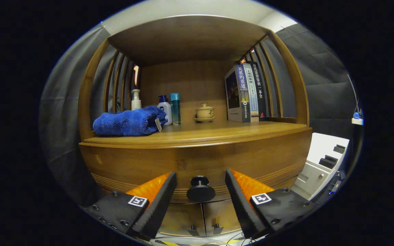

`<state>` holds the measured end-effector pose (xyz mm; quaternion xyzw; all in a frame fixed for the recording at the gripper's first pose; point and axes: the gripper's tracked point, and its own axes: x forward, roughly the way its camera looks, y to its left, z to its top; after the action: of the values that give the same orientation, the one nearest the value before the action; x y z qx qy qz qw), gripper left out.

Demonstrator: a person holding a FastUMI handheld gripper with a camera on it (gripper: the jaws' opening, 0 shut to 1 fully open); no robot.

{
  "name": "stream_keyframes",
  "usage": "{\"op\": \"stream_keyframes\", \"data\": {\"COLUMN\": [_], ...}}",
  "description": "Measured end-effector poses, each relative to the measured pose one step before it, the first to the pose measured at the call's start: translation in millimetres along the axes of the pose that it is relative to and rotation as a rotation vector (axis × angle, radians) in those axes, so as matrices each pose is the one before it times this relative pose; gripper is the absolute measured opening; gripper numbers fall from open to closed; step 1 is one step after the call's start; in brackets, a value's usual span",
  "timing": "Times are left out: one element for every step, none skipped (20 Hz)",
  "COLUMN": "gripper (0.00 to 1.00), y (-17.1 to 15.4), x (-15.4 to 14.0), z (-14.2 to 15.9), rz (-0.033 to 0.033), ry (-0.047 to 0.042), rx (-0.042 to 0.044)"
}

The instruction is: Pull open the drawer, take out the items inside it, and place them on the countertop above the cabinet.

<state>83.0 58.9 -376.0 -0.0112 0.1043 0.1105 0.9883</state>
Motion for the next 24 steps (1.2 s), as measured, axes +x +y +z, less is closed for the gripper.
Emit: {"op": "stream_keyframes", "data": {"gripper": [0.90, 0.86, 0.83, 0.79, 0.75, 0.72, 0.68, 0.64, 0.61, 0.57, 0.54, 0.50, 0.47, 0.45, 0.42, 0.43, 0.41, 0.40, 0.38, 0.37, 0.37, 0.37, 0.37, 0.37], "y": [-1.55, -1.36, -0.30, -1.75, 2.68, 3.24, -0.76, 0.19, 1.04, 0.35, 0.36, -1.56, -0.19, -0.14, -0.05, 0.89, 0.94, -1.25, -1.03, 0.52, 0.85, 0.36, -0.29, -1.06], "x": [1.46, 0.57, 3.08, 1.34, 1.64, 0.81, 0.42, -0.15, -0.16, 0.41, -0.10, -0.21, -2.21, 1.14, 2.17, -0.87, -4.92, 1.94, -3.38, -3.35, -3.66, -4.49, -3.84, -4.82], "z": [-3.86, -5.31, -4.65, -2.13, -0.05, -0.99, 1.22, -1.50, -3.60, 2.32, -0.35, 1.85, -1.70, 0.71, -0.09, -0.55, 0.34, 0.91, -0.42, -1.42, -1.31, -0.44, 0.23, -1.35], "rz": [0.00093, -0.00046, 0.00458, -0.00254, 0.01076, -0.00105, -0.00297, -0.00149, 0.00231, 0.00448, 0.00369, -0.00157, -0.00511, -0.00764, -0.00280, -0.00249, -0.00362, -0.00373, -0.00408, -0.00003, 0.00337, 0.00200, -0.00151, -0.00272], "ry": [0.00688, 0.00932, 0.01221, 0.00769, 0.00284, -0.00216, -0.00340, 0.01328, 0.02023, 0.00704, 0.01227, -0.00263, 0.00824, -0.00448, 0.00487, 0.00147, 0.00280, -0.00269, 0.00252, 0.00140, 0.00413, -0.00006, -0.00120, 0.00128], "rx": [0.00707, 0.00906, 0.01322, 0.01292, 0.01565, 0.00475, -0.00969, -0.00493, 0.00722, 0.01284, 0.00008, -0.00869, -0.01186, 0.00035, 0.00421, 0.00312, 0.00807, -0.00454, -0.00740, -0.00271, 0.00213, 0.00105, -0.00223, -0.00345]}}
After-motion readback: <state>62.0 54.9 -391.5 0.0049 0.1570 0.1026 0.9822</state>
